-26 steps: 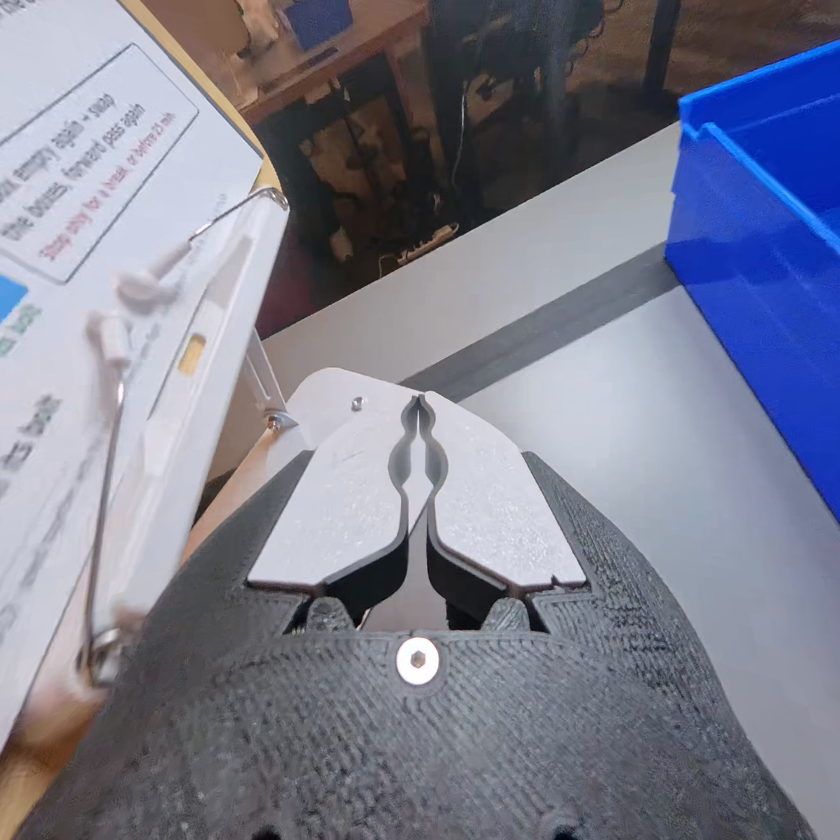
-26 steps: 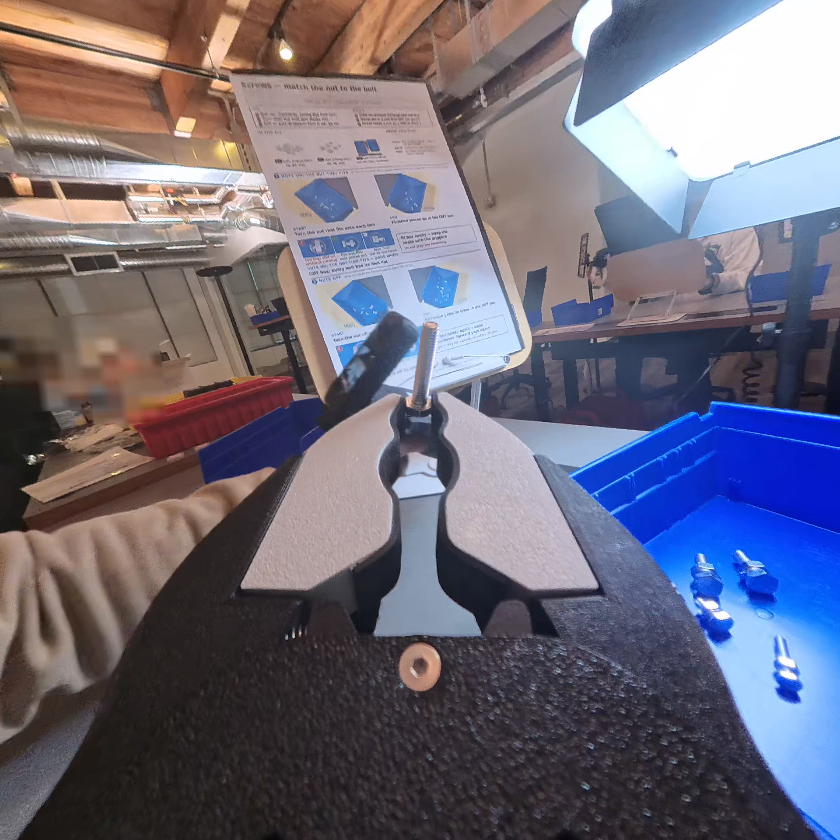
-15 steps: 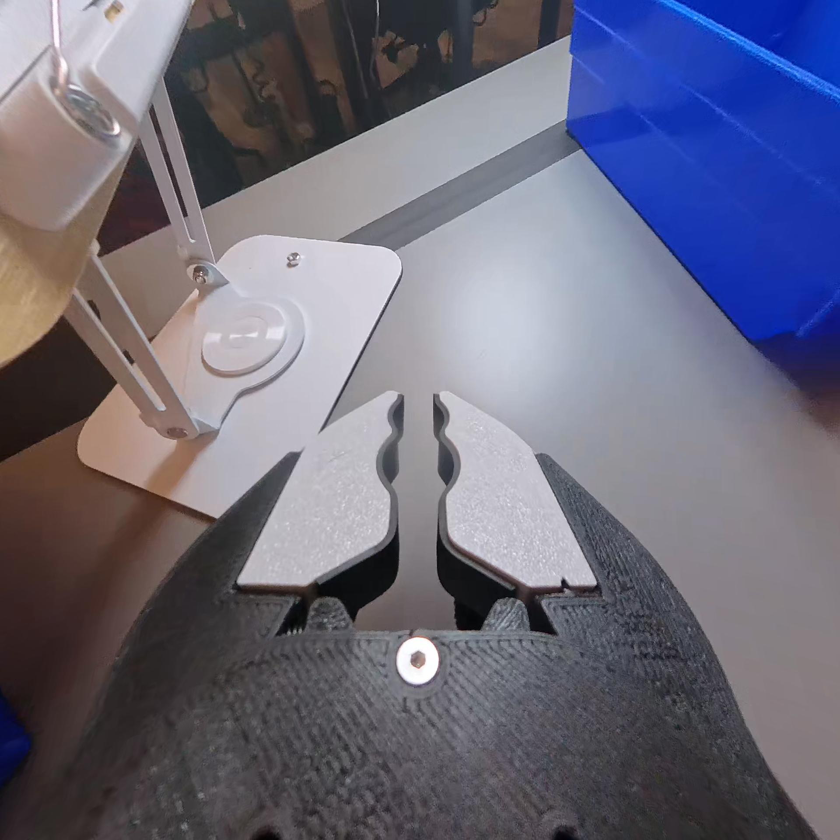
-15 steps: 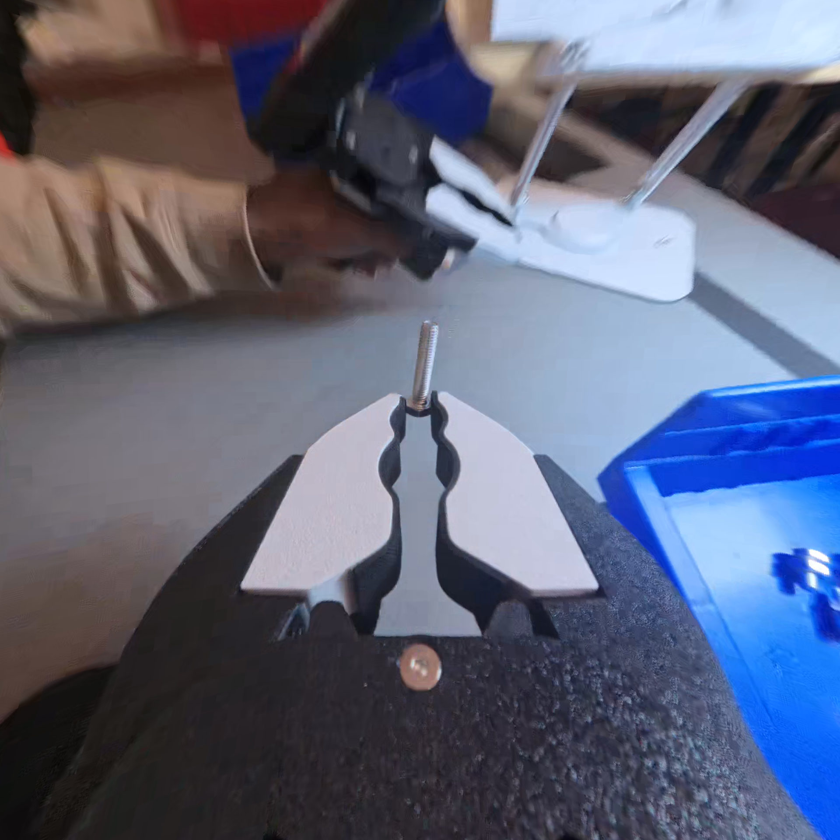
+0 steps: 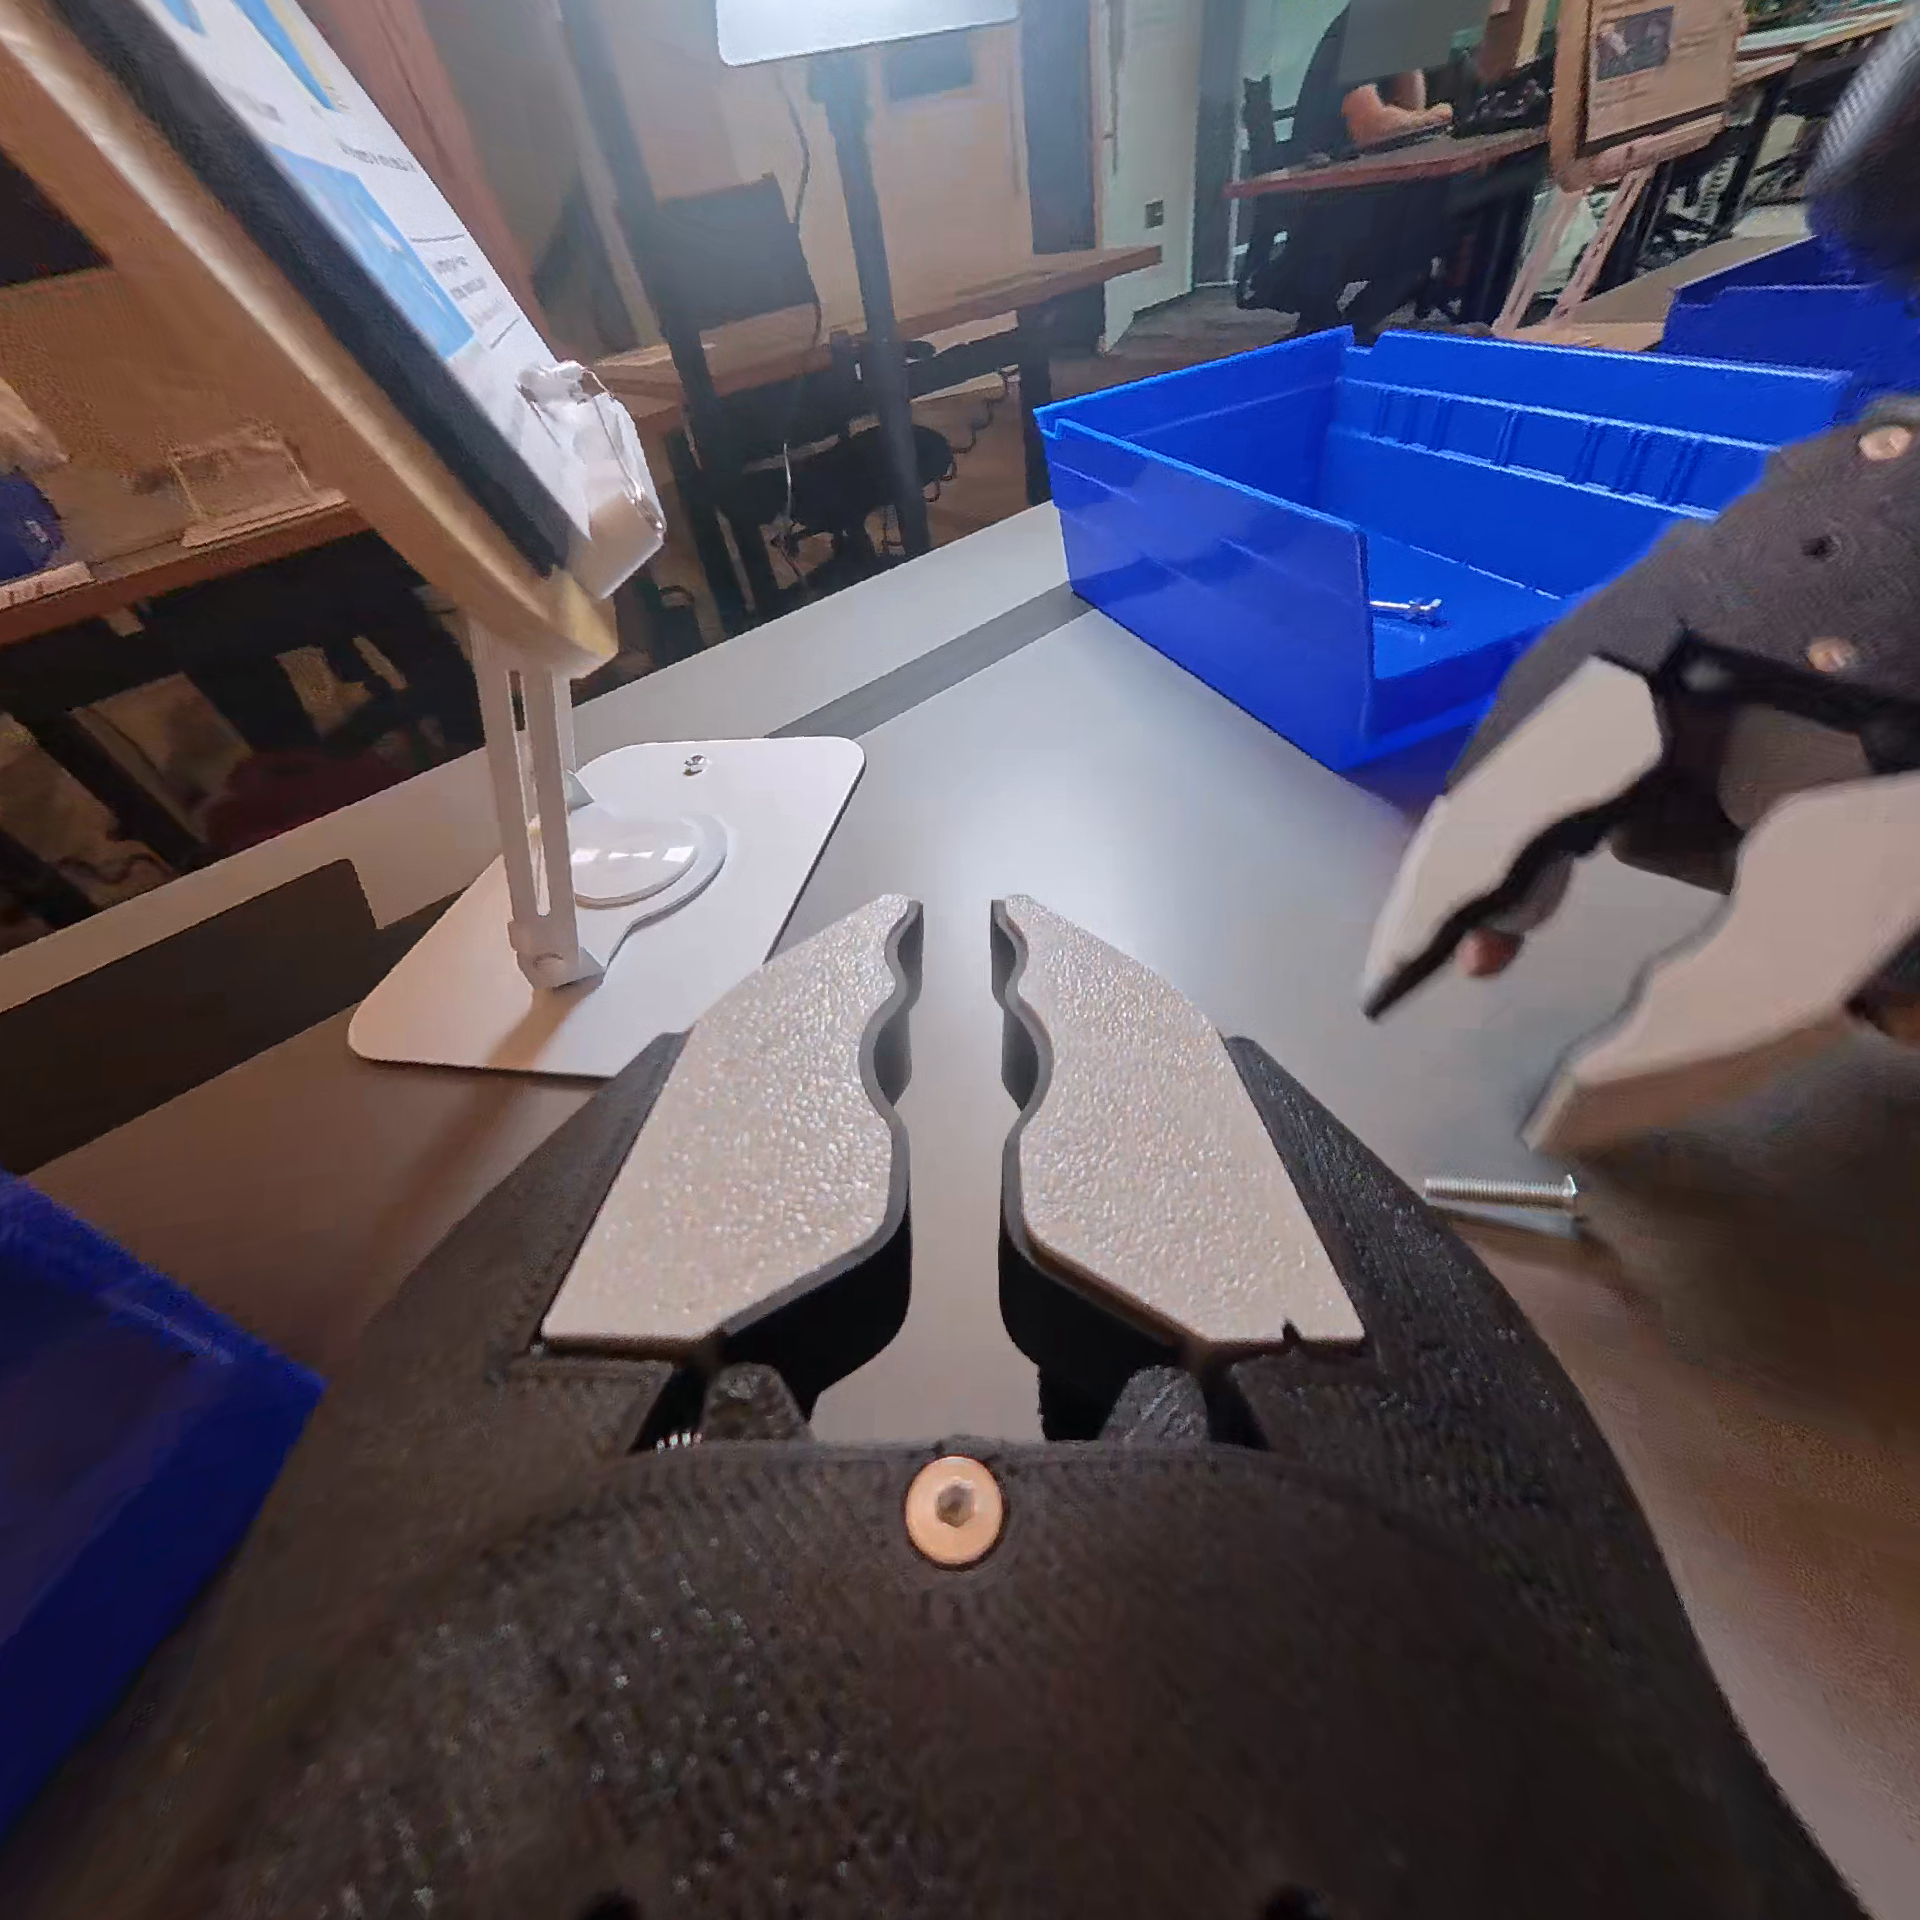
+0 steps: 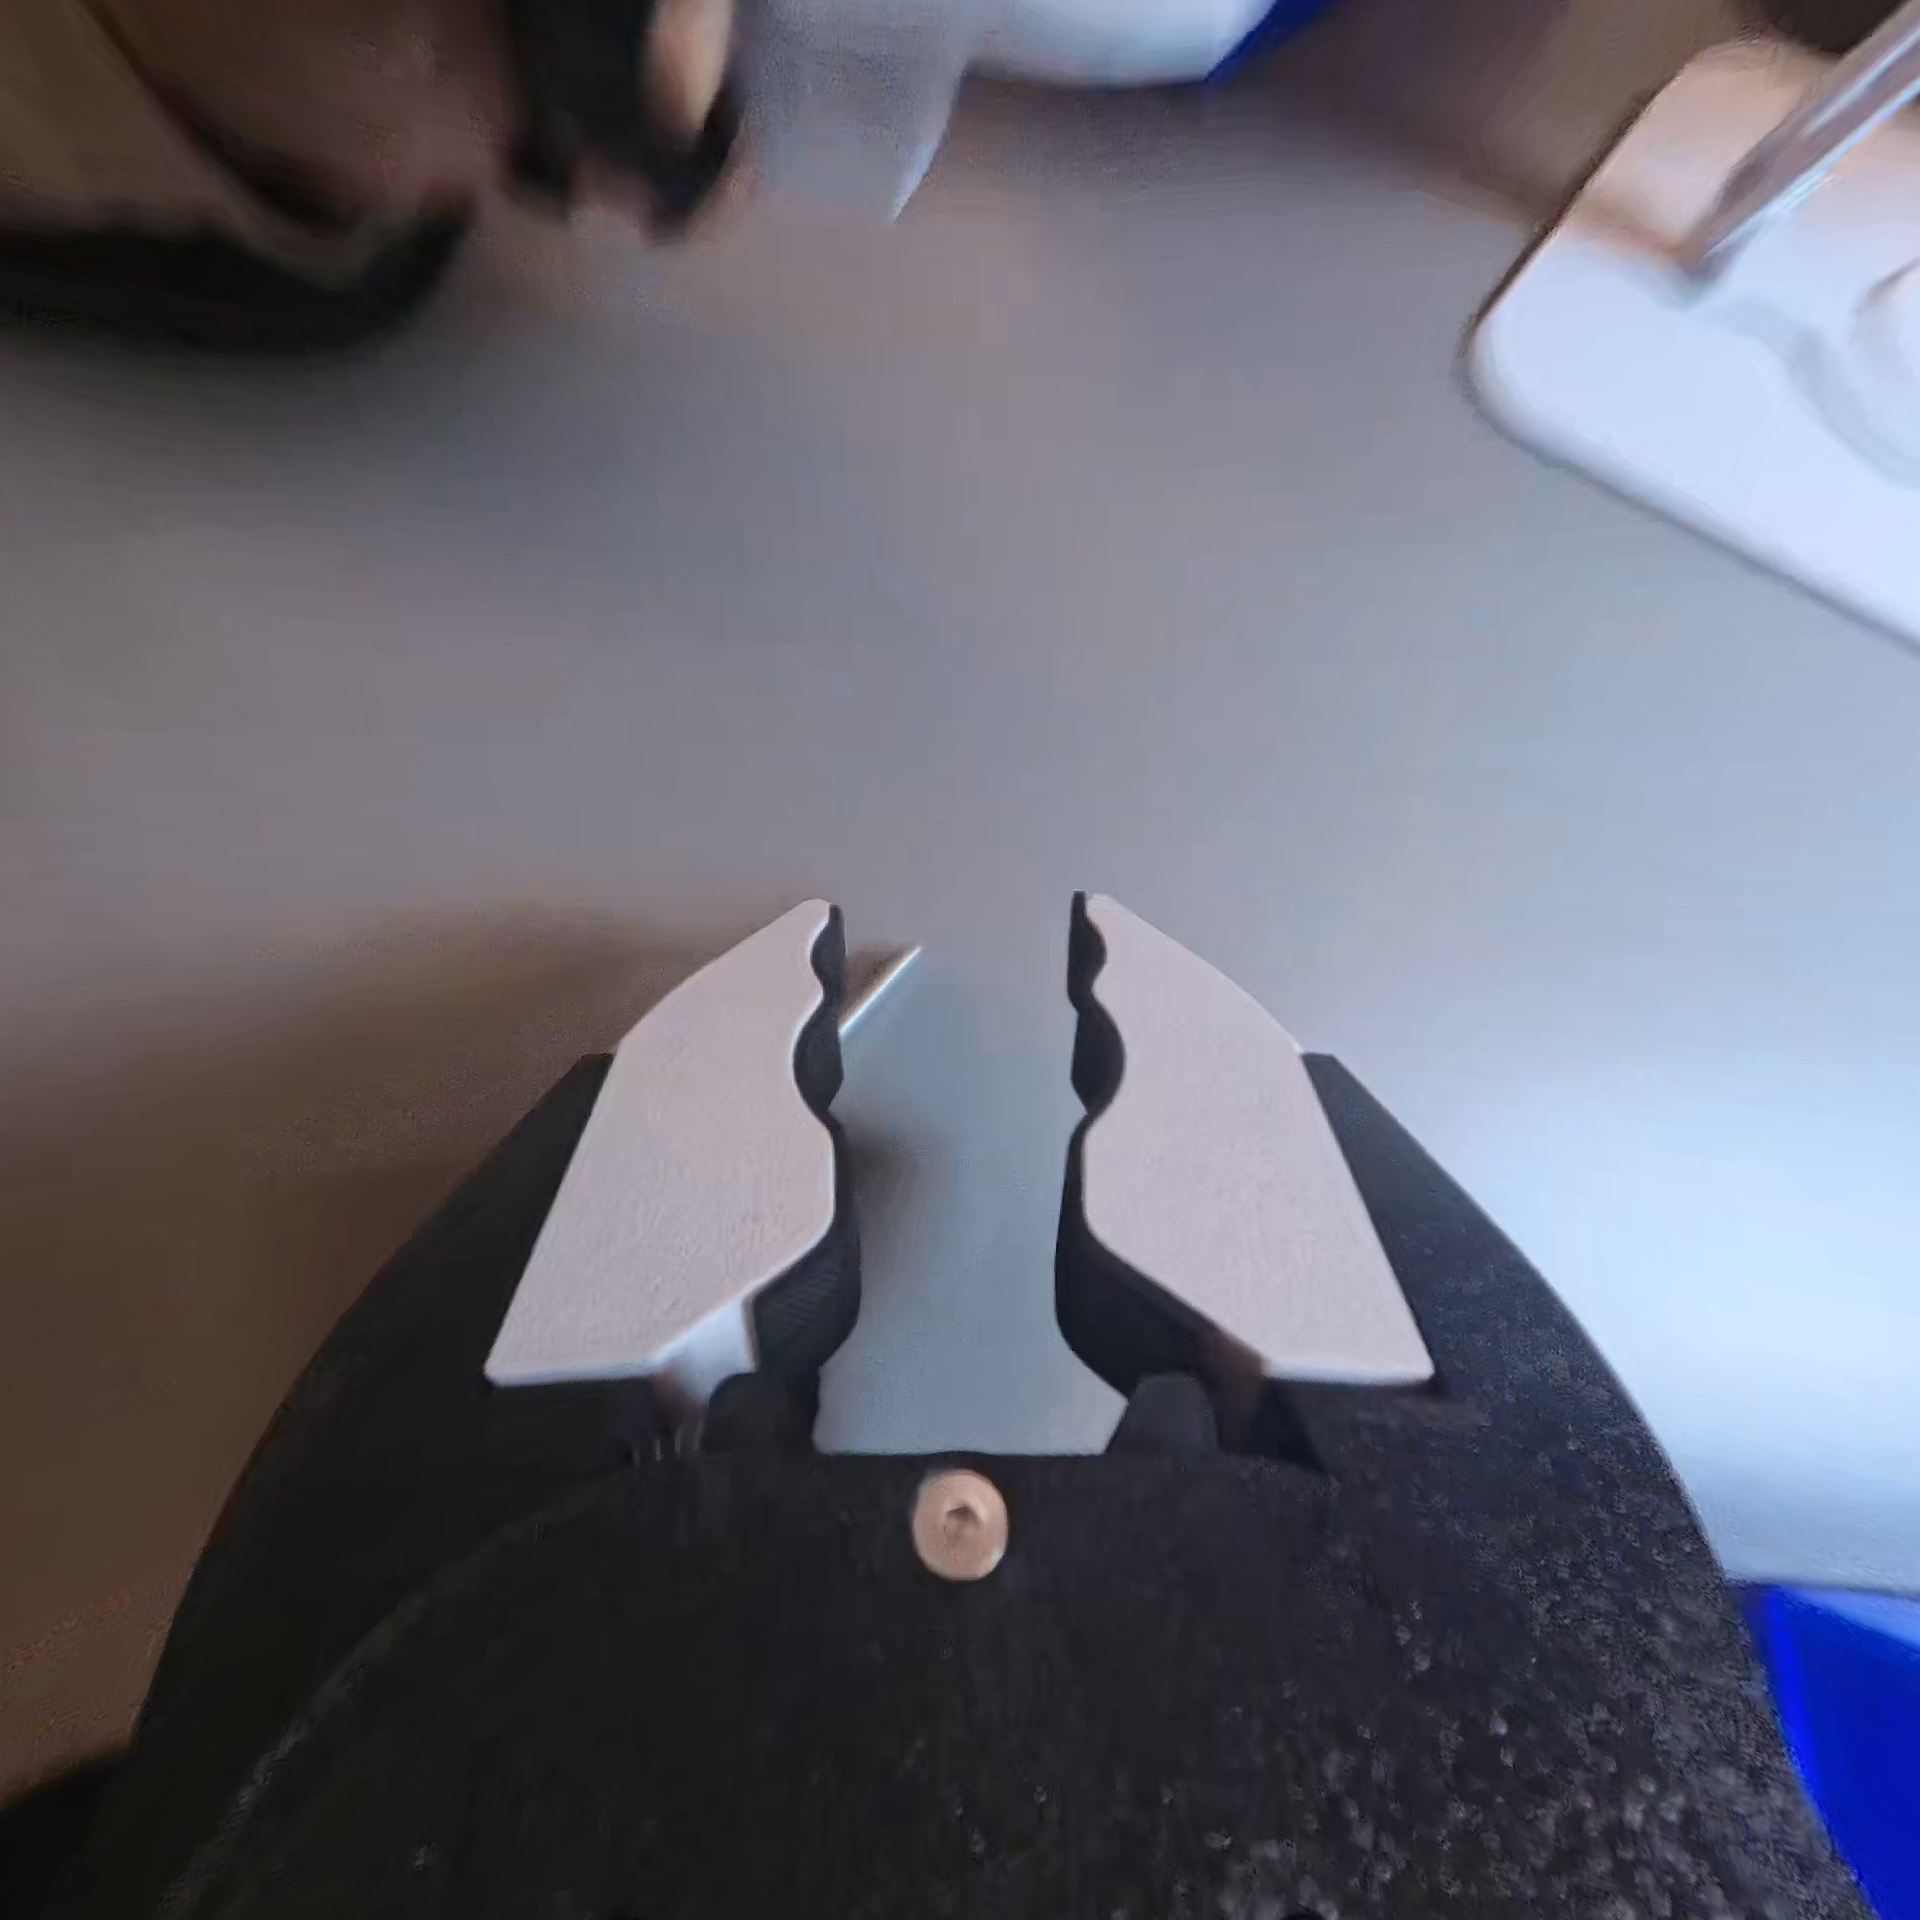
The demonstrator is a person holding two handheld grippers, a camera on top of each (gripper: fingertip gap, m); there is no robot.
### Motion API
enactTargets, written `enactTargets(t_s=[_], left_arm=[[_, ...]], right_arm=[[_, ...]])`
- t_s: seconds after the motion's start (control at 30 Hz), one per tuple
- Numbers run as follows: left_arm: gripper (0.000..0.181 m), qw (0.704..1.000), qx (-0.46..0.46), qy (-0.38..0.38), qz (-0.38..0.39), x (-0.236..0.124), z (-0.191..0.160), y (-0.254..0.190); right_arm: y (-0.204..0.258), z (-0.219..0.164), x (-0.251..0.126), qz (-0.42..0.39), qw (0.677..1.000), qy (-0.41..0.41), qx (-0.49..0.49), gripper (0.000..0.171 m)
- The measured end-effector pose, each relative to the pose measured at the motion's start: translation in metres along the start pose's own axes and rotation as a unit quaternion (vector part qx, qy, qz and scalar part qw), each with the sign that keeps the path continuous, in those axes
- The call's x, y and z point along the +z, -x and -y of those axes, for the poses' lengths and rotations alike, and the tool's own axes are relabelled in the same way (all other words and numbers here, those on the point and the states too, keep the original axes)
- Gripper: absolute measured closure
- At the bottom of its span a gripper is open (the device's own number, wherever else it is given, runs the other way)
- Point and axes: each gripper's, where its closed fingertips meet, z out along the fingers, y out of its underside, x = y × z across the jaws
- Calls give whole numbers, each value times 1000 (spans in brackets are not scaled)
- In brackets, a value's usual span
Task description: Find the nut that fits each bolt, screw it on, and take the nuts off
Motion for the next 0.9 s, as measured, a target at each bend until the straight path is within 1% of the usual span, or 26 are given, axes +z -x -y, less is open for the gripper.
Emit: enactTargets(t_s=[0.03,0.1,0.13,0.17,0.23,0.3,0.4,0.47,0.53,0.73,0.9], left_arm=[[169,1000,3,-7,-2,-8,-4,4],[171,999,23,-29,24,-18,-10,20],[172,998,28,-38,37,-21,-10,27],[171,998,28,-38,36,-22,-8,29],[170,998,31,-32,44,-26,-4,35],[170,998,11,-38,46,-31,-2,37],[169,999,-38,-28,18,-34,-7,28],[169,999,-28,-31,10,-34,-5,24],[169,999,-6,-29,12,-33,-6,24],[169,1000,-16,-20,-16,-28,-11,16],[170,1000,-7,-5,-21,-24,-18,14]], right_arm=[[-15,21,-5,-22,997,-63,27,130],[-66,62,-16,-92,973,-184,108,133],[-95,77,-17,-127,955,-224,149,133],[-125,84,-13,-164,941,-238,174,133],[-184,85,12,-237,934,-201,175,129],[-237,77,40,-278,936,-140,166,127],[-295,71,67,-280,938,-96,183,127],[-318,68,81,-272,945,-61,172,128],[-331,63,92,-253,953,-30,160,128],[-346,63,104,-184,969,-39,161,137],[-352,65,106,-164,974,-45,151,153]])
